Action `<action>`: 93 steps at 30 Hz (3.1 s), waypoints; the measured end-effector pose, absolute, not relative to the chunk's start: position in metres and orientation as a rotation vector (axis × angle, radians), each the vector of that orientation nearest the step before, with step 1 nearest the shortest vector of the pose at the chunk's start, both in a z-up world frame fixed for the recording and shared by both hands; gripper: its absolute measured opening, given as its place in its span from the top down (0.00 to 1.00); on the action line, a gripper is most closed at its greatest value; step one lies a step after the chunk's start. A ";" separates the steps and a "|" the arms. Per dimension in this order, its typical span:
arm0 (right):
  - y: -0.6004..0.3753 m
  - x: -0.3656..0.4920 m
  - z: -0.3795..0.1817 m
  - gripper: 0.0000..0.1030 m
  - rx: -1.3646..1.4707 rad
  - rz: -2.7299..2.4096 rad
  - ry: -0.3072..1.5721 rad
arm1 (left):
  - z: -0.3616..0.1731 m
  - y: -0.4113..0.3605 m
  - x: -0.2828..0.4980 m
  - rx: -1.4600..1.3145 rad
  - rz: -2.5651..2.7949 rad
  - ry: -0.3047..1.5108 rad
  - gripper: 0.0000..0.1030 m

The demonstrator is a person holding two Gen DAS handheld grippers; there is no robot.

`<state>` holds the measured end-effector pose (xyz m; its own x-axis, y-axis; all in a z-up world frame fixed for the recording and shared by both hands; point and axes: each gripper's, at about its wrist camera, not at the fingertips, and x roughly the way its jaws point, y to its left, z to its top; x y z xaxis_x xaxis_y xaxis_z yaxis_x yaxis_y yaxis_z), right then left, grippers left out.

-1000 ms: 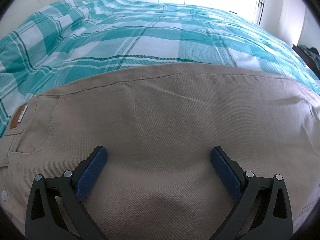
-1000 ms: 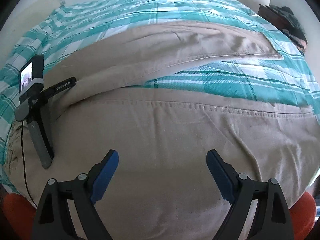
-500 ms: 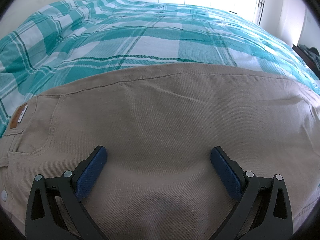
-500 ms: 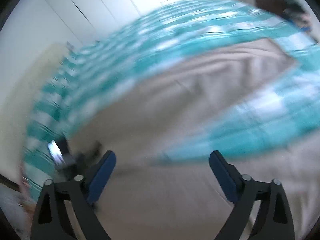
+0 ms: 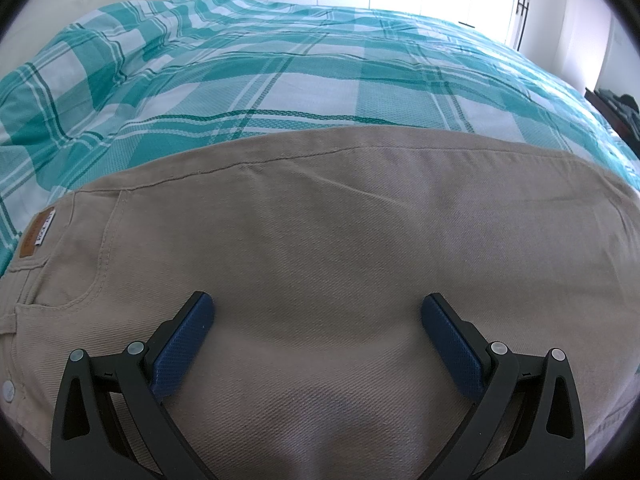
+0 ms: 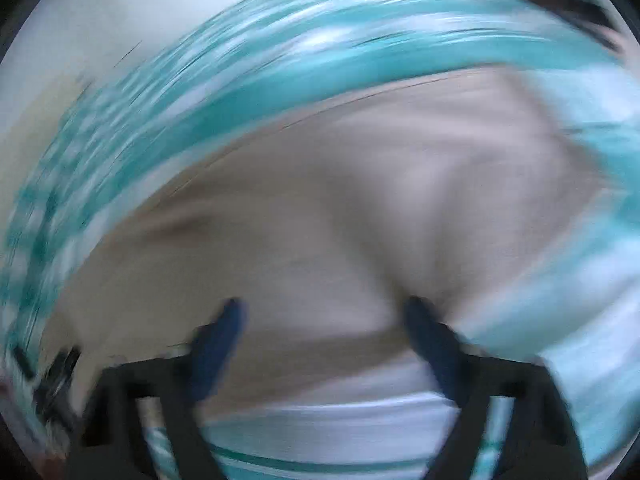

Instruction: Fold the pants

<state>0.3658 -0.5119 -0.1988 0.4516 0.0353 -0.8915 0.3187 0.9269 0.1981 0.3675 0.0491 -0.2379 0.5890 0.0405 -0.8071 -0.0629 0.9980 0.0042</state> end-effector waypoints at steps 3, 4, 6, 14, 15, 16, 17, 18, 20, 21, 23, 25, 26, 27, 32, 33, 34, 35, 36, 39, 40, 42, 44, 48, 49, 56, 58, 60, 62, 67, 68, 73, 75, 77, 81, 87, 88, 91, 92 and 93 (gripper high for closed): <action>-0.519 0.333 -0.168 0.20 0.357 -0.186 1.033 | -0.238 0.048 0.368 -0.023 0.062 0.939 0.00; -0.507 0.317 -0.160 0.20 0.402 -0.105 1.022 | -0.238 0.049 0.368 -0.024 0.061 0.940 0.00; -0.469 0.286 -0.155 0.18 0.508 0.087 1.033 | -0.238 0.049 0.368 -0.025 0.061 0.939 0.00; -0.307 0.176 -0.203 0.20 0.570 0.499 1.233 | -0.238 0.051 0.367 -0.036 0.053 0.941 0.00; -0.321 0.171 -0.203 0.22 0.558 0.477 1.216 | -0.238 0.051 0.368 -0.035 0.045 0.948 0.00; -0.347 0.167 -0.200 0.22 0.552 0.412 1.202 | -0.236 0.052 0.368 -0.028 0.022 0.963 0.00; -0.378 0.163 -0.196 0.22 0.535 0.313 1.188 | -0.235 0.054 0.368 -0.022 0.000 0.974 0.00; -0.416 0.156 -0.194 0.22 0.526 0.187 1.168 | -0.232 0.056 0.367 -0.020 -0.033 0.987 0.00; -0.480 0.140 -0.193 0.22 0.521 -0.031 1.147 | -0.225 0.064 0.361 -0.053 -0.079 1.017 0.01; -0.510 0.131 -0.192 0.23 0.522 -0.141 1.142 | -0.218 0.067 0.356 -0.060 -0.090 1.034 0.01; -0.551 0.114 -0.179 0.22 0.559 -0.256 1.073 | -0.199 0.068 0.340 -0.048 -0.084 1.039 0.01; -0.553 0.106 -0.163 0.15 0.552 -0.297 1.022 | -0.170 0.062 0.310 -0.048 -0.132 1.001 0.01; -0.550 0.103 -0.156 0.14 0.532 -0.303 1.004 | -0.158 0.056 0.295 -0.053 -0.172 0.983 0.01; -0.539 0.102 -0.151 0.14 0.516 -0.289 0.980 | -0.147 0.046 0.275 -0.059 -0.223 0.974 0.01; -0.481 0.096 -0.141 0.14 0.549 -0.073 0.924 | -0.155 -0.014 0.200 -0.079 -0.512 1.081 0.01; -0.460 0.101 -0.142 0.14 0.552 -0.015 0.921 | -0.169 -0.026 0.183 -0.043 -0.537 1.123 0.01; -0.440 0.102 -0.143 0.14 0.550 0.039 0.926 | -0.177 -0.030 0.177 -0.023 -0.538 1.150 0.01; -0.425 0.102 -0.146 0.14 0.541 0.089 0.936 | -0.194 -0.029 0.167 0.006 -0.517 1.208 0.01; -0.408 0.106 -0.151 0.14 0.519 0.131 0.955 | -0.201 -0.025 0.163 0.019 -0.496 1.236 0.02; -0.375 0.107 -0.161 0.14 0.436 0.203 1.009 | -0.197 0.017 0.145 0.050 -0.413 1.213 0.01; -0.377 0.107 -0.166 0.14 0.427 0.190 1.021 | -0.194 0.037 0.141 0.056 -0.362 1.218 0.01; -0.397 0.101 -0.174 0.14 0.455 0.122 1.032 | -0.189 0.077 0.135 0.051 -0.279 1.221 0.01; -0.428 0.098 -0.184 0.14 0.527 0.030 1.041 | -0.183 0.107 0.127 0.053 -0.206 1.222 0.01; -0.494 0.071 -0.191 0.14 0.678 -0.125 0.978 | -0.157 0.168 0.117 0.011 -0.015 1.199 0.01; -0.504 0.065 -0.188 0.14 0.689 -0.142 0.961 | -0.152 0.173 0.116 -0.008 0.009 1.191 0.01; -0.498 0.054 -0.172 0.13 0.648 -0.211 0.931 | -0.099 0.180 0.111 -0.175 -0.006 1.049 0.01; -0.490 0.058 -0.163 0.13 0.634 -0.190 0.939 | -0.095 0.166 0.123 -0.209 -0.070 1.029 0.01; -0.479 0.066 -0.152 0.13 0.627 -0.139 0.947 | -0.092 0.149 0.144 -0.241 -0.156 1.018 0.01; -0.462 0.085 -0.139 0.13 0.598 -0.075 0.965 | -0.093 0.132 0.178 -0.272 -0.218 1.001 0.01; -0.414 0.150 -0.109 0.12 0.540 0.097 1.009 | -0.105 0.096 0.268 -0.293 -0.243 0.957 0.01; -0.403 0.164 -0.103 0.12 0.538 0.126 1.010 | -0.116 0.088 0.290 -0.291 -0.243 0.959 0.01; -0.357 0.241 -0.087 0.12 0.674 0.304 0.960 | -0.188 0.067 0.331 -0.190 -0.187 1.062 0.02; -0.348 0.272 -0.085 0.12 0.750 0.332 0.938 | -0.221 0.068 0.325 -0.129 -0.168 1.099 0.02; -0.338 0.305 -0.090 0.12 0.792 0.355 0.921 | -0.228 0.067 0.304 -0.073 -0.201 0.995 0.02; -0.312 0.368 -0.126 0.08 0.778 0.391 0.995 | -0.229 0.064 0.298 -0.050 -0.190 0.972 0.01; -0.268 0.414 -0.204 0.09 0.557 0.505 1.242 | -0.233 0.068 0.295 -0.051 -0.192 0.947 0.01; -0.283 0.412 -0.212 0.09 0.563 0.499 1.246 | -0.233 0.068 0.294 -0.053 -0.193 0.943 0.01; -0.356 0.396 -0.220 0.11 0.700 0.460 1.212 | -0.234 0.065 0.296 -0.054 -0.192 0.933 0.01; -0.383 0.388 -0.217 0.11 0.691 0.394 1.206 | -0.235 0.064 0.296 -0.052 -0.191 0.928 0.01; -0.404 0.383 -0.212 0.11 0.665 0.333 1.204 | -0.235 0.064 0.296 -0.050 -0.190 0.925 0.01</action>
